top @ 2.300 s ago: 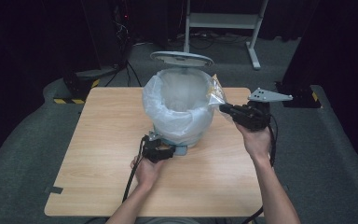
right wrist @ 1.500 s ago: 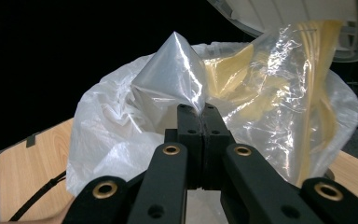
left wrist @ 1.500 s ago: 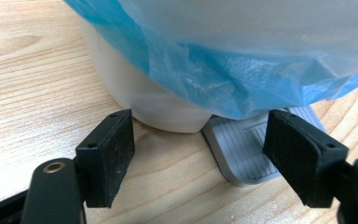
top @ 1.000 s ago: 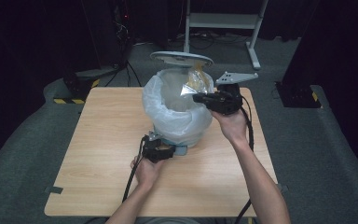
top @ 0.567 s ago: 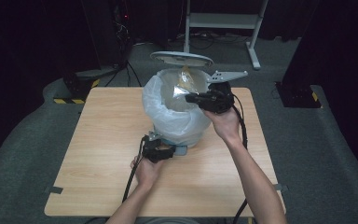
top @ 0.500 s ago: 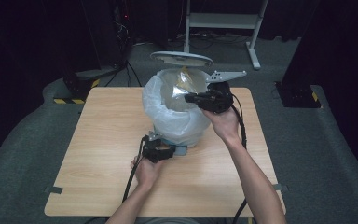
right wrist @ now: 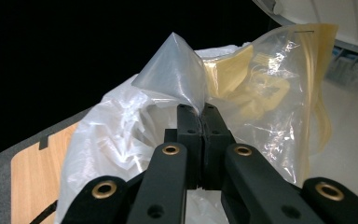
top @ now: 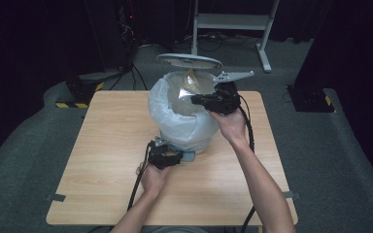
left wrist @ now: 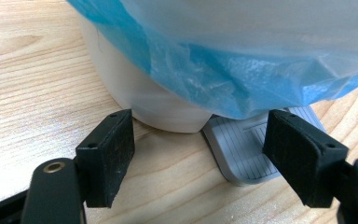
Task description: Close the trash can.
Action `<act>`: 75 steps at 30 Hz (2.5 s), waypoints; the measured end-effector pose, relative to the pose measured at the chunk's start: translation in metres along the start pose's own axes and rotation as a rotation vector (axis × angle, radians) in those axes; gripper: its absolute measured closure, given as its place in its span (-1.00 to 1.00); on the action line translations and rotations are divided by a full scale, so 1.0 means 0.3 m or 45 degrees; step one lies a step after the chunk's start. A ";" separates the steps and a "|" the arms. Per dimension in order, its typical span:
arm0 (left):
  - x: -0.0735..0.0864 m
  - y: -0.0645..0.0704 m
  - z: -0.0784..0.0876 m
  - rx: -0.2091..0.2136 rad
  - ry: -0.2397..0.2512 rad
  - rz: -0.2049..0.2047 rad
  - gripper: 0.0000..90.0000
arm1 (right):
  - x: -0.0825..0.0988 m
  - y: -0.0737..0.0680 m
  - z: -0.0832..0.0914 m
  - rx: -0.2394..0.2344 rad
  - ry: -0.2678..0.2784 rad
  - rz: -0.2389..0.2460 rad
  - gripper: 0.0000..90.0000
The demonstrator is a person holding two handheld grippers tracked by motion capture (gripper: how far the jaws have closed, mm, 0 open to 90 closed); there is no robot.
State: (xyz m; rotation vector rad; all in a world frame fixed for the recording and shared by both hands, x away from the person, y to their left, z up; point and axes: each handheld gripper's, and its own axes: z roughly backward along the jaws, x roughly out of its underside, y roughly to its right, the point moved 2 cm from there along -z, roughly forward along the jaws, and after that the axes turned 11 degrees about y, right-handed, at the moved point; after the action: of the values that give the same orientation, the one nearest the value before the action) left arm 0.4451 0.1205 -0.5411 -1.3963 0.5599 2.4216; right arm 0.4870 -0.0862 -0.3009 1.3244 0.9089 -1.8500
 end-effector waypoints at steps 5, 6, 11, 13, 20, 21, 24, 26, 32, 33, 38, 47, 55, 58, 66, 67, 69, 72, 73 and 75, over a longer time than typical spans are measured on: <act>0.000 0.000 0.000 0.000 -0.001 0.002 -0.45 | 0.010 0.019 -0.010 0.012 -0.012 -0.021 0.95; 0.000 0.000 0.000 0.000 -0.001 0.001 -0.45 | 0.012 0.022 -0.012 0.014 -0.018 -0.024 0.94; 0.000 0.000 0.000 0.001 -0.001 0.002 -0.45 | 0.020 0.032 -0.018 0.028 -0.036 -0.030 0.81; 0.000 0.000 0.000 0.001 -0.001 0.002 -0.45 | 0.024 0.035 -0.020 0.036 -0.042 -0.031 0.79; 0.000 0.000 0.000 0.001 0.000 0.003 -0.45 | 0.031 0.040 -0.024 0.103 -0.047 -0.007 0.57; 0.000 0.000 0.000 0.001 0.000 0.004 -0.45 | 0.031 0.042 -0.024 0.114 -0.044 -0.004 0.53; 0.000 0.000 0.000 0.002 0.001 0.005 -0.45 | 0.031 0.046 -0.022 0.141 -0.032 -0.014 0.41; 0.000 0.000 0.000 0.002 0.001 0.004 -0.45 | 0.031 0.047 -0.019 0.153 -0.031 -0.017 0.37; 0.000 0.000 0.000 0.002 0.001 0.005 -0.45 | 0.033 0.044 -0.007 0.147 -0.035 0.007 0.61; 0.000 0.000 0.000 0.002 0.000 0.004 -0.45 | 0.033 0.042 -0.008 0.150 -0.039 0.018 0.67; 0.000 0.000 0.000 0.001 0.001 0.004 -0.45 | 0.034 0.032 -0.009 0.142 -0.050 0.051 0.76; 0.000 0.001 0.000 0.000 -0.001 0.001 -0.45 | 0.032 0.035 0.033 0.156 0.012 0.030 0.50; 0.000 0.000 0.000 -0.002 -0.002 -0.008 -0.45 | 0.037 0.042 0.079 0.186 0.067 0.023 0.32; 0.000 0.000 0.000 -0.002 -0.003 -0.009 -0.45 | 0.043 0.046 0.095 0.202 0.072 0.019 0.29; 0.000 0.001 0.001 -0.003 -0.003 -0.010 -0.45 | 0.057 0.058 0.126 0.218 0.096 -0.007 0.23; 0.000 0.001 0.001 -0.003 -0.003 -0.010 -0.45 | 0.060 0.059 0.129 0.217 0.097 -0.010 0.22; 0.000 0.000 0.001 -0.003 -0.002 -0.009 -0.45 | 0.063 0.060 0.135 0.217 0.100 -0.012 0.21; 0.000 0.001 0.001 -0.002 -0.003 -0.009 -0.45 | 0.071 0.059 0.146 0.215 0.108 -0.014 0.18; 0.000 0.001 0.000 -0.002 -0.003 -0.009 -0.45 | 0.073 0.060 0.149 0.213 0.111 -0.015 0.17; 0.000 0.001 0.001 -0.002 -0.003 -0.009 -0.45 | 0.077 0.062 0.157 0.208 0.123 -0.026 0.15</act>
State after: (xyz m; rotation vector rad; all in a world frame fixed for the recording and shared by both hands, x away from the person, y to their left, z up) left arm 0.4449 0.1203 -0.5409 -1.3932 0.5511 2.4184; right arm 0.4738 -0.1383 -0.3147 1.5198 0.8370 -1.9236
